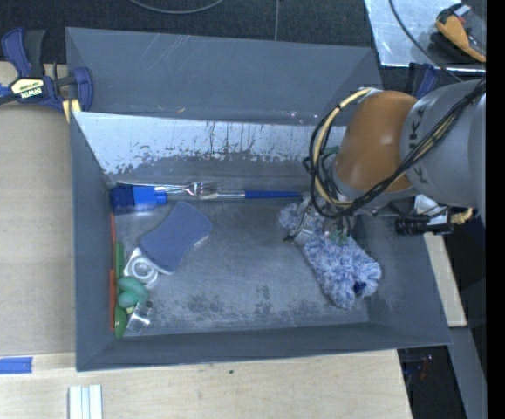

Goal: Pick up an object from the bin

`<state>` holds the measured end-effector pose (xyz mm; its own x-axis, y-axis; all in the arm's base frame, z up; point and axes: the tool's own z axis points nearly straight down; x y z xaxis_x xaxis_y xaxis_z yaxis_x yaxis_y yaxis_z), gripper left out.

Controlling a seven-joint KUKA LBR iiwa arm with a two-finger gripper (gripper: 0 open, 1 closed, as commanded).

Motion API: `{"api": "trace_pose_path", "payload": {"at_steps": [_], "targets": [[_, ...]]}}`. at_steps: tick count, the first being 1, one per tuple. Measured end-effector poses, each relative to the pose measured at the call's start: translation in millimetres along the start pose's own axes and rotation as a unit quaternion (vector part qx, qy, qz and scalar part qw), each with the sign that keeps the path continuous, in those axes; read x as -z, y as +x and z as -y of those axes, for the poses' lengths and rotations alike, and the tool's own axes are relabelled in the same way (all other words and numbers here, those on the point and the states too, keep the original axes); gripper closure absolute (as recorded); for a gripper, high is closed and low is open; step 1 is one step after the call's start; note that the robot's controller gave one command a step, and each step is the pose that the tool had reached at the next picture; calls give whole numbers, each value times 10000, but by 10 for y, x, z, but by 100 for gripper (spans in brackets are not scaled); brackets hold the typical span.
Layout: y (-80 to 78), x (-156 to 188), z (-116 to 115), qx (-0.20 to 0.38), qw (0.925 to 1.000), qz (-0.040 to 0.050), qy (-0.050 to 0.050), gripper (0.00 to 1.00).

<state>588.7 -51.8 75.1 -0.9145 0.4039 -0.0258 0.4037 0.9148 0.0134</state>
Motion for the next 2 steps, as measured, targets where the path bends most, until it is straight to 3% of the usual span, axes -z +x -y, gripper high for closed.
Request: {"api": "trace_pose_path", "payload": {"at_steps": [1,2], "targets": [[1,4,0,2,10000,0,0,100],[24,354,11,7,10000,-57,20,100]]}}
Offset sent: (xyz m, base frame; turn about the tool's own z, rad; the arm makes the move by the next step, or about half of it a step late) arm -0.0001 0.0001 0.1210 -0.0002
